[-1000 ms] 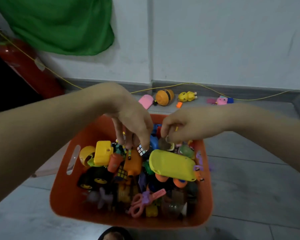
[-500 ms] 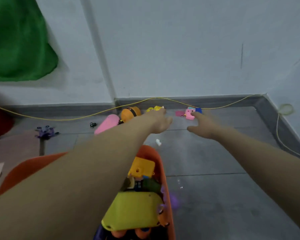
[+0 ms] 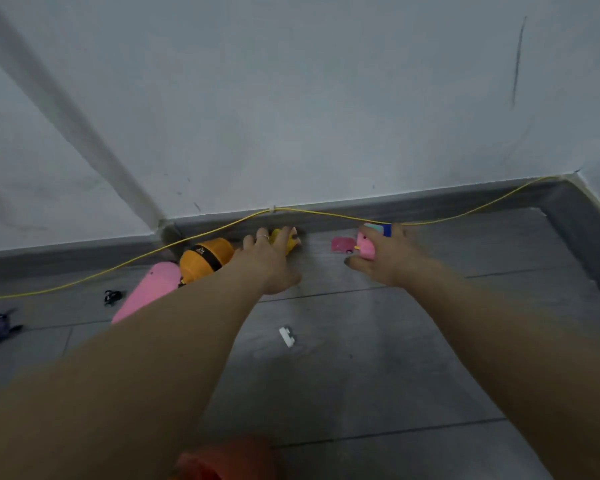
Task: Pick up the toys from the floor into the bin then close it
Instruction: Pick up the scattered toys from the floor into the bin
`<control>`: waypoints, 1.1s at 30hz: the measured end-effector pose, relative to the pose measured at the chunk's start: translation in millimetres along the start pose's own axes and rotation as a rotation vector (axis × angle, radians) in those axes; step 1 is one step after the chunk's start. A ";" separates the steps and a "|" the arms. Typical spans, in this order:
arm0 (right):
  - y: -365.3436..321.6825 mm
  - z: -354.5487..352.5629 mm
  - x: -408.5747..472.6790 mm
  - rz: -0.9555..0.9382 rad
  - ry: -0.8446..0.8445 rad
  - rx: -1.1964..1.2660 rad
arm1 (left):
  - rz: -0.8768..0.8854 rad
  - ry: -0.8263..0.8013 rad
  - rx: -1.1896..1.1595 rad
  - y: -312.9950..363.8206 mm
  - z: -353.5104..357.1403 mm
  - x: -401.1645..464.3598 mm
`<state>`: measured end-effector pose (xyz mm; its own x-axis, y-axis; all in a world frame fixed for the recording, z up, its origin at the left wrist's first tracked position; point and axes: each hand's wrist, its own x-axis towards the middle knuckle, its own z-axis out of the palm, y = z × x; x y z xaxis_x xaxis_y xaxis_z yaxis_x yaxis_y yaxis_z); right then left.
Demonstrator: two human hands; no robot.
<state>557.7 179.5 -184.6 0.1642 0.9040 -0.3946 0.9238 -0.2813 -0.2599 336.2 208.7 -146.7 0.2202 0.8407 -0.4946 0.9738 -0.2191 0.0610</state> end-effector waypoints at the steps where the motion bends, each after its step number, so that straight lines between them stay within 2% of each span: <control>1: -0.7 2.9 2.7 -0.001 0.034 -0.024 | 0.003 0.031 0.019 -1.1 1.8 4.7; 4: -3.8 11.9 11.1 -0.004 0.162 -0.049 | 0.002 0.069 0.038 -4.6 4.0 13.7; 10: -11.0 30.6 18.0 -0.079 0.330 -0.075 | 0.074 -0.039 -0.105 -7.7 15.3 10.3; 13: -8.4 32.7 19.7 -0.097 0.407 -0.019 | 0.042 -0.043 -0.177 -13.9 19.1 5.9; 17: -2.2 32.5 20.2 -0.083 0.399 0.147 | -0.004 -0.011 -0.305 -26.5 17.6 0.0; 20: 0.3 33.4 23.1 -0.017 0.362 0.084 | -0.079 -0.029 -0.345 -37.0 10.7 -3.7; 25: -6.4 34.0 22.8 -0.072 0.344 0.077 | -0.072 -0.105 -0.119 -48.3 11.0 -17.0; 29: -12.5 35.1 16.3 -0.099 0.380 0.077 | -0.039 -0.208 -0.078 -50.4 16.9 -25.8; 31: -15.5 32.2 14.6 -0.082 0.435 0.135 | -0.034 -0.225 -0.056 -48.8 19.5 -28.3; 33: -22.1 30.9 13.6 -0.147 0.480 0.125 | -0.047 -0.230 -0.043 -47.4 23.6 -31.5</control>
<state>528.8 188.1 -211.5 0.2037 0.9744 0.0954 0.9054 -0.1504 -0.3971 281.7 180.9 -154.4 0.1602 0.7139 -0.6817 0.9853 -0.1570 0.0671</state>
